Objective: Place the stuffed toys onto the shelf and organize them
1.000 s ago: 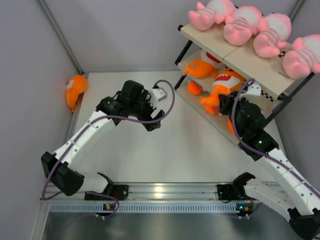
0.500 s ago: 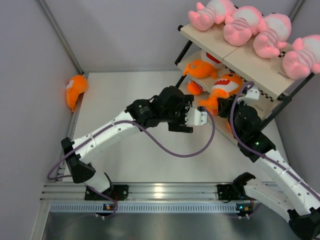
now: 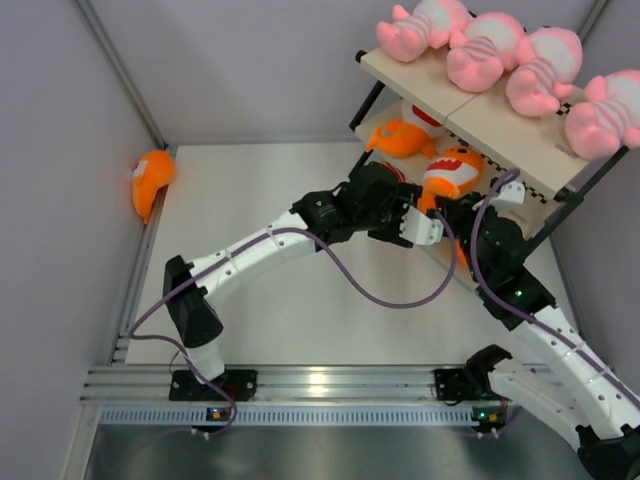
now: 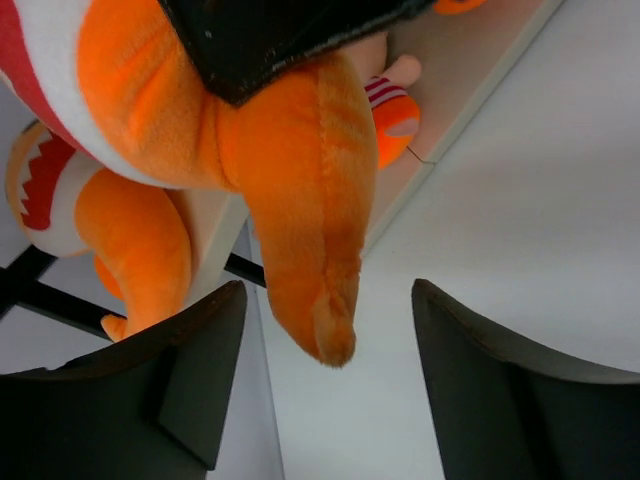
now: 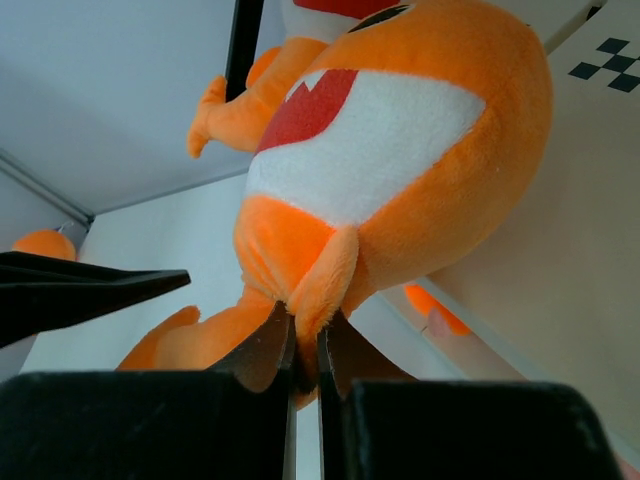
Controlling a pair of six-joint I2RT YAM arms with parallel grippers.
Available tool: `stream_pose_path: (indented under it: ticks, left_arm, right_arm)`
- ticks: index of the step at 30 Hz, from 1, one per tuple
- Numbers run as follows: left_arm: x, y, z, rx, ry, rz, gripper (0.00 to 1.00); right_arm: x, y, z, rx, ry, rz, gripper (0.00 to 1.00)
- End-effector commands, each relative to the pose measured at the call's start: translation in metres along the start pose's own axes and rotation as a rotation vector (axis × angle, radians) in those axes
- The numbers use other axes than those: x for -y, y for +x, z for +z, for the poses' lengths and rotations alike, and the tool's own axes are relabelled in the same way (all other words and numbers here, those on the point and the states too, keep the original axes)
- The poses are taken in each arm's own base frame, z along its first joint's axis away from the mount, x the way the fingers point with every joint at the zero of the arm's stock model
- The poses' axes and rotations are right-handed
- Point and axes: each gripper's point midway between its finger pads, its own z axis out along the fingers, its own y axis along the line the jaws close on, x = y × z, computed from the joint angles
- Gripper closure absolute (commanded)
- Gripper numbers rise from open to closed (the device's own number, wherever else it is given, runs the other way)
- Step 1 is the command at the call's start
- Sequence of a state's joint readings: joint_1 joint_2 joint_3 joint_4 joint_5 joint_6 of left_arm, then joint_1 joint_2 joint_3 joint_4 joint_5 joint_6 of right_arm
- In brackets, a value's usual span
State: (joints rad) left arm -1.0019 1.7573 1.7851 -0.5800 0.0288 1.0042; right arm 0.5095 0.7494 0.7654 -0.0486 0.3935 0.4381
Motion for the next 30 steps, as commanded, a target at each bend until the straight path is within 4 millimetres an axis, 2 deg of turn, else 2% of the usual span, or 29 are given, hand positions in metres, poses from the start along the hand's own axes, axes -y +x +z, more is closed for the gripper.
stream_pose_path:
  ticks: [1, 3, 4, 5, 7, 8, 9, 10, 13, 14, 16, 17, 18, 19, 23, 26, 30]
  left_arm:
    - [-0.037, -0.042, -0.007, 0.122, -0.101, 0.011, 0.3]
    - [-0.037, -0.046, -0.002, 0.13, -0.097, 0.014, 0.48]
    - [-0.04, -0.048, -0.002, 0.134, -0.103, 0.015, 0.72]
    - [-0.04, -0.047, 0.0, 0.127, -0.104, 0.01, 0.84]
    - [-0.04, -0.044, 0.0, 0.112, -0.111, 0.005, 1.0]
    - [-0.04, -0.044, 0.0, 0.106, -0.116, 0.007, 1.0]
    - [-0.041, -0.042, 0.0, 0.092, -0.125, 0.005, 1.0]
    - [-0.046, -0.039, 0.0, 0.064, -0.154, 0.003, 1.0]
    - [-0.065, -0.031, 0.003, 0.007, -0.27, -0.008, 1.0]
    - [-0.07, -0.028, 0.003, -0.011, -0.297, -0.005, 1.0]
    - [-0.083, -0.027, 0.003, -0.024, -0.36, 0.007, 1.0]
    - [-0.085, -0.027, 0.005, -0.025, -0.375, 0.011, 1.0]
    - [-0.091, -0.031, 0.004, -0.012, -0.404, 0.007, 1.0]
    - [-0.093, -0.03, 0.006, -0.017, -0.417, 0.011, 1.0]
    - [-0.102, -0.022, 0.012, -0.056, -0.482, 0.024, 1.0]
    - [-0.106, -0.012, 0.017, -0.105, -0.531, 0.028, 1.0]
    - [-0.097, 0.001, 0.022, -0.153, -0.536, 0.036, 1.0]
  right_arm:
    - [-0.003, -0.02, -0.001, 0.063, -0.027, 0.033, 1.0]
    - [-0.004, -0.019, -0.001, 0.058, -0.038, 0.03, 1.0]
    - [-0.004, -0.02, -0.001, 0.06, -0.039, 0.03, 1.0]
    - [-0.003, -0.022, -0.002, 0.064, -0.039, 0.032, 1.0]
    - [-0.002, -0.025, -0.002, 0.072, -0.038, 0.032, 1.0]
    - [0.001, -0.021, -0.004, 0.048, -0.025, 0.02, 1.0]
    - [0.002, -0.021, -0.005, 0.041, -0.021, 0.009, 0.94]
    - [0.002, -0.021, -0.006, 0.031, -0.022, -0.006, 0.76]
    - [0.004, -0.022, -0.012, -0.003, -0.013, -0.032, 0.51]
    - [0.002, -0.027, -0.017, 0.001, -0.023, -0.032, 0.48]
    - [0.002, -0.027, -0.026, -0.024, -0.025, -0.027, 0.45]
    - [-0.004, -0.038, -0.034, -0.011, -0.051, -0.015, 0.42]
    - [-0.003, -0.034, -0.04, -0.04, -0.052, -0.022, 0.41]
    - [-0.008, -0.047, -0.047, -0.026, -0.07, -0.002, 0.4]
    - [-0.016, -0.057, -0.061, -0.08, -0.09, -0.026, 0.38]
    - [-0.018, -0.066, -0.071, -0.114, -0.086, -0.044, 0.38]
    - [-0.014, -0.079, -0.084, -0.097, -0.07, -0.041, 0.37]
